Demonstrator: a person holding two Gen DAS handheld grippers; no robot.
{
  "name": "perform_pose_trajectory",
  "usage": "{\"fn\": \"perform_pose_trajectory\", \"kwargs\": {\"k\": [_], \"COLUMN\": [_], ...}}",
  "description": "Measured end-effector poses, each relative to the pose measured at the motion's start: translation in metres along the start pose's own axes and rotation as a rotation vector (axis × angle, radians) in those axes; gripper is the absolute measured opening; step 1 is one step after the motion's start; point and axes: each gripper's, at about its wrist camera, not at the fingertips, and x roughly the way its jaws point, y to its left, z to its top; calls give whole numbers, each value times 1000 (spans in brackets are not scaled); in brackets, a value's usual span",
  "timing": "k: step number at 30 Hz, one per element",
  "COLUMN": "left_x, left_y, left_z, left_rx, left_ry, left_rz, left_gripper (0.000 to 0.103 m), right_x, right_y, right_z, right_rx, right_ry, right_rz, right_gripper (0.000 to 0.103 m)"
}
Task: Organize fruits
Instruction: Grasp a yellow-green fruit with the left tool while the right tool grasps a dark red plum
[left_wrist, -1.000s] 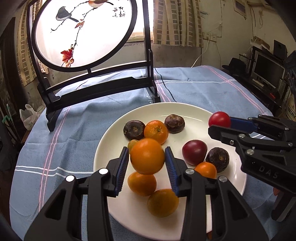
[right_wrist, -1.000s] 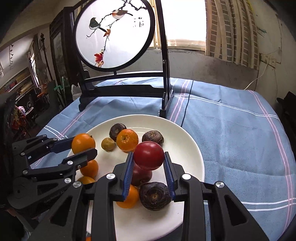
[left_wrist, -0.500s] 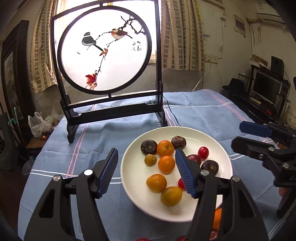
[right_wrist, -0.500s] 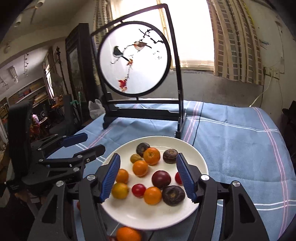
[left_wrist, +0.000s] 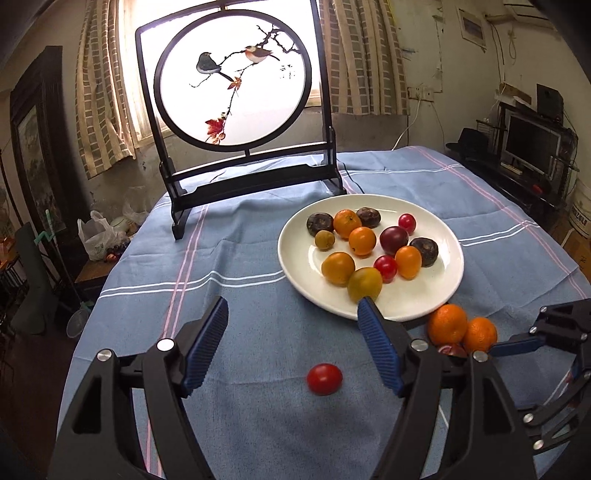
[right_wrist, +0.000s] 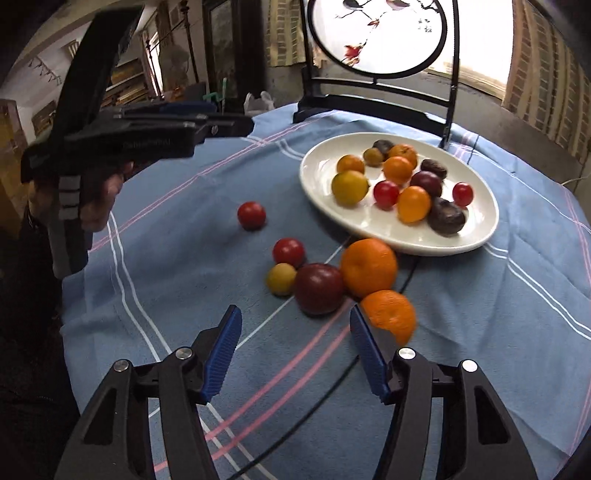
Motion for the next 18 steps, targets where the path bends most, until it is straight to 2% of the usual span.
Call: {"fn": "perform_pose_trajectory", "kwargs": {"k": [2, 4, 5, 9, 10, 11, 12, 16, 18], "left_x": [-3, -6, -7, -4, -3, -1, 0, -1, -2], "left_y": [2, 1, 0, -9, -13, -15, -19, -31, -28], "left_z": [-6, -13, -16, -29, -32, -35, -38, -46, -46], "left_rx": [0, 19, 31, 66, 72, 82, 95, 131, 120], "left_ry": [7, 10, 12, 43, 54, 65, 75, 85, 84], "left_rz": [-2, -4, -11, -72, -86, -100, -114, -130, -130], "left_gripper": [72, 73, 73, 73, 73, 73, 73, 73, 73], "right_x": [13, 23, 25, 30, 30, 31, 30, 25, 22], "right_y": [1, -5, -7, -12, -14, -16, -20, -20, -22], "right_z": [2, 7, 11, 21, 22, 22, 21, 16, 17], "right_rx": [2, 23, 30, 36, 29, 30, 45, 41, 62], "right_ry": [34, 53, 50, 25, 22, 24, 22, 21, 3], "right_rz": [-16, -52, -43, -41, -53, -57, -42, -46, -59], "right_gripper": [49, 48, 44, 42, 38, 28, 27, 25, 38]}}
